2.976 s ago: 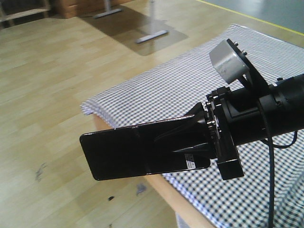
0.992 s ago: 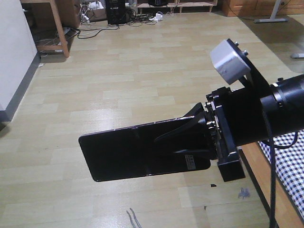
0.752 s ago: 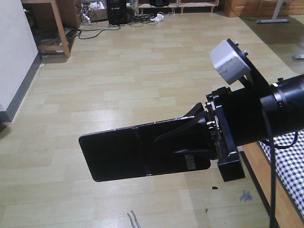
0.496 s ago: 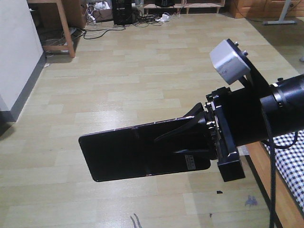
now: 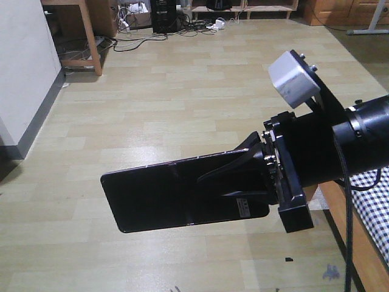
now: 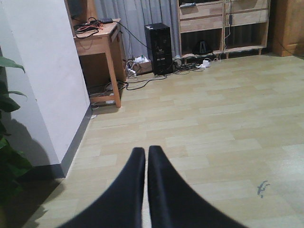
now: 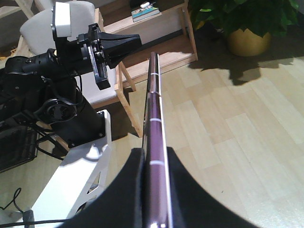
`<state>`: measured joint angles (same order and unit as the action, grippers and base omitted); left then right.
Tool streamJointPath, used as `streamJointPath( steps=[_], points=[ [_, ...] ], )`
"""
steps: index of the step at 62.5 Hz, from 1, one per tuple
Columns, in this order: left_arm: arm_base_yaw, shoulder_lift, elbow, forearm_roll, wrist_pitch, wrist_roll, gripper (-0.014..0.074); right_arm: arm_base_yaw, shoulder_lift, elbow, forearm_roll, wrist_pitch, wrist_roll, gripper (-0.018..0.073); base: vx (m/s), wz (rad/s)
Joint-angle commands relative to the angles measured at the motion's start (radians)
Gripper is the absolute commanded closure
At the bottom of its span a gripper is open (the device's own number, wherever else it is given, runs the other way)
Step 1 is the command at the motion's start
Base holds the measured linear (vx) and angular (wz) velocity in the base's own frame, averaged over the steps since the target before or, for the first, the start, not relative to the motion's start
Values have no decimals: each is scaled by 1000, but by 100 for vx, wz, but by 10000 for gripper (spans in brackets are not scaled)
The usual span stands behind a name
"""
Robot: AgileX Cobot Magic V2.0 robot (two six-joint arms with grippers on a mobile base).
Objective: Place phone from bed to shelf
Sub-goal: 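Hold the phone in the right gripper while driving to the shelf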
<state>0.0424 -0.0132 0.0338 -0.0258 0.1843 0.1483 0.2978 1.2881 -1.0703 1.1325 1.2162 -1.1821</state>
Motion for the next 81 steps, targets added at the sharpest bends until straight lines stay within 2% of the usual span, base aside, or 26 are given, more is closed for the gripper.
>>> streamJointPath(
  steps=[1, 81],
  points=[
    [-4, -13, -21, -9, -72, -6, 595, 0, -28, -25, 88, 70, -2, 561, 15, 2],
    [-4, -13, -21, -9, -72, -6, 595, 0, -28, -25, 88, 70, -2, 561, 25, -6]
  ],
)
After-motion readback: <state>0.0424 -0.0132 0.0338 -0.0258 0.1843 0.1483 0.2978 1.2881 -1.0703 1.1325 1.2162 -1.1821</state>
